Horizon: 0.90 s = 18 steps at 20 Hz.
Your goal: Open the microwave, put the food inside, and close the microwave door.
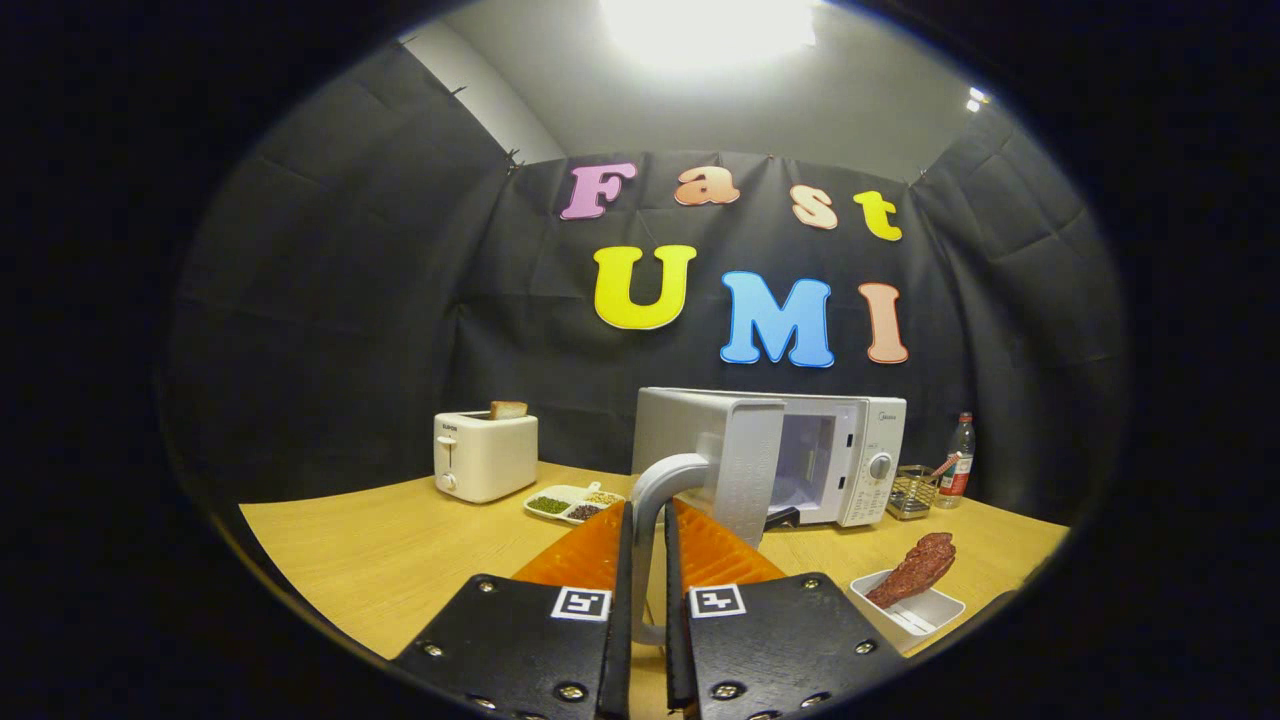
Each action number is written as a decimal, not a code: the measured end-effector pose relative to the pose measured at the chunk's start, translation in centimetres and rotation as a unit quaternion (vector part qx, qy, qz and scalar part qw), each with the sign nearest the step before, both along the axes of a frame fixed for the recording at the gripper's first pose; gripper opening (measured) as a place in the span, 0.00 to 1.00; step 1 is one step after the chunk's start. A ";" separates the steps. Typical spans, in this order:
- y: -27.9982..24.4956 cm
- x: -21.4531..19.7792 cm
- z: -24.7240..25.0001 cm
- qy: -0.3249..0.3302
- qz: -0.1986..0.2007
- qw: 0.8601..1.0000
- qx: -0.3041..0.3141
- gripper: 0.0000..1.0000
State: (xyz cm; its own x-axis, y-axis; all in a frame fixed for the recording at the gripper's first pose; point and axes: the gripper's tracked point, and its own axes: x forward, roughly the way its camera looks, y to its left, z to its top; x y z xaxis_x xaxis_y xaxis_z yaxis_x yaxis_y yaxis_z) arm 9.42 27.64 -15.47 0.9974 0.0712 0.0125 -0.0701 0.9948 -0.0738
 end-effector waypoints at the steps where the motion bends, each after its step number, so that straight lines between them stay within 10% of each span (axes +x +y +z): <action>1: 0.7 -0.1 0.0 -0.003 0.000 1.000 0.007 0.14; 11: 8.9 -3.5 0.3 0.015 0.079 0.996 0.039 0.14; 18: 4.3 -7.8 2.6 0.051 0.192 0.978 0.055 0.14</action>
State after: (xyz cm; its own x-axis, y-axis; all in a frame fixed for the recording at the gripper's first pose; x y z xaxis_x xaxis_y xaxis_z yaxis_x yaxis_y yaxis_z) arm 1.60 31.90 -12.90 0.8935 0.4454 -0.0570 -0.4423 0.8949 0.0594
